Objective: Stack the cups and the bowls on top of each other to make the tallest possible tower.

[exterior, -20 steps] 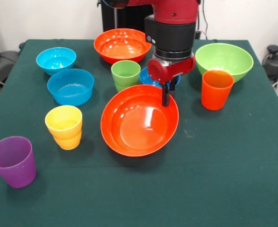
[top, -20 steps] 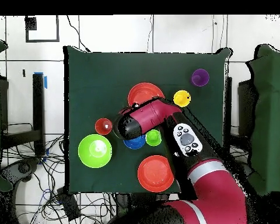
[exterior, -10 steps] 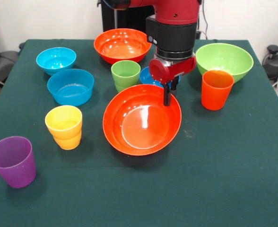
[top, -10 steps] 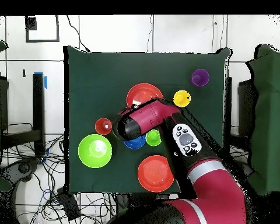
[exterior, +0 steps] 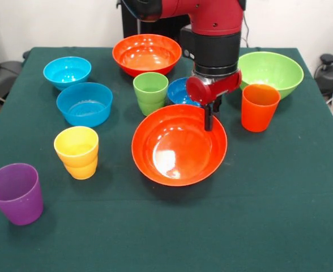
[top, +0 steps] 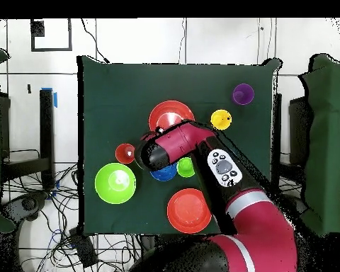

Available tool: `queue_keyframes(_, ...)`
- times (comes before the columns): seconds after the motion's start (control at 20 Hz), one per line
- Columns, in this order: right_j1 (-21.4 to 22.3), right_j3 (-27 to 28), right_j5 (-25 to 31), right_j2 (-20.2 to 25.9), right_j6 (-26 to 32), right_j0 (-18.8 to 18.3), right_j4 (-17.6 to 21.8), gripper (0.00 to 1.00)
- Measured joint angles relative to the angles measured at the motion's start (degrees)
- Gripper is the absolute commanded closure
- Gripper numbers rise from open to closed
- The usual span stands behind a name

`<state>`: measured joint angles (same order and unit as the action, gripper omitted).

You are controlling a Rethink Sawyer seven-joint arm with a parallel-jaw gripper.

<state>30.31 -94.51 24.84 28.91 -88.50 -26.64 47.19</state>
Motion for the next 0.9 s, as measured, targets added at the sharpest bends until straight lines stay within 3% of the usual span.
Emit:
queue_keyframes(0.1, -0.16, 0.00, -0.24, 0.03, 0.00, -0.01, 0.01, 1.00)
queue_keyframes(0.15, -0.37, -0.01, -0.38, 0.12, 0.00, -0.05, 0.00, 0.00)
queue_keyframes(0.9, -1.89, 0.00, -0.38, 0.68, 0.00, -0.28, 0.00, 0.00)
